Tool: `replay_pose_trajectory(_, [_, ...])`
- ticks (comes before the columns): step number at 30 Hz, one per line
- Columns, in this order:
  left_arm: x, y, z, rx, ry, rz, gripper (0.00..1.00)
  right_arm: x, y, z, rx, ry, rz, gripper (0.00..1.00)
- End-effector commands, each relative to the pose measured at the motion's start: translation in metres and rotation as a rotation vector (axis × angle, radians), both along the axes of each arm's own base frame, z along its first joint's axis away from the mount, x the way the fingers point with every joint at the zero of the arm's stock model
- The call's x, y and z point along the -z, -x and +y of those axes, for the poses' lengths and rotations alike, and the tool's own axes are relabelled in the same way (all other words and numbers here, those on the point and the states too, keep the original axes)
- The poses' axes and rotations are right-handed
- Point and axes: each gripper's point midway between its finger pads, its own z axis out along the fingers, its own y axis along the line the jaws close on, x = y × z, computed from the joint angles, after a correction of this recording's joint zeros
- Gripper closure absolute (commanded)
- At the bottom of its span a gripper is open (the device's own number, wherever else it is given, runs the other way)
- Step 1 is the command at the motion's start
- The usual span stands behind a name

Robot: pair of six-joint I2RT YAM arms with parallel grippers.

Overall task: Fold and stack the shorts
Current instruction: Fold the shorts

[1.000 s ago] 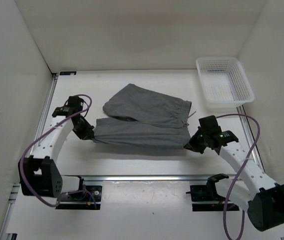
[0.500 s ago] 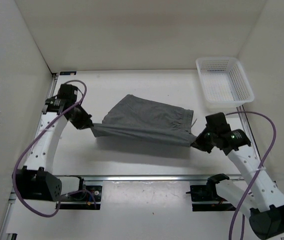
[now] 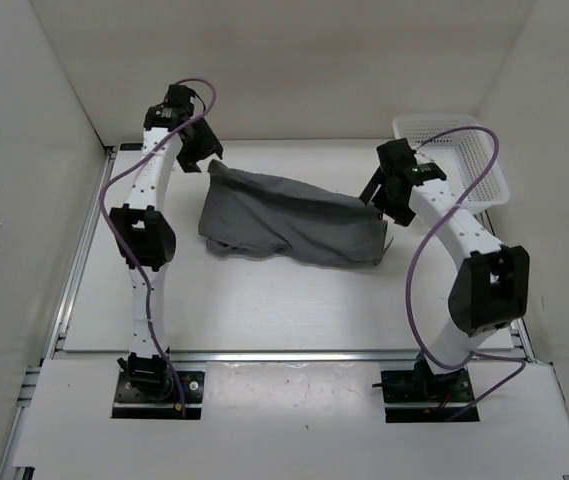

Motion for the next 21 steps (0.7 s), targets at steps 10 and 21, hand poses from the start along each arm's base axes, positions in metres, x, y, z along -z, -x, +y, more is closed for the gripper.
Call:
replay_pose_trajectory(10, [0.03,0.067,0.022,0.095,-0.116,0.113,0.11,0.008,0.036,-0.03,0.008,0.08,0.025,0.14])
replay_pose_trajectory(21, [0.123,0.146,-0.02,0.114,0.139,0.377,0.0,0.06,0.077,0.009,-0.004,-0.333,0.145,0.0])
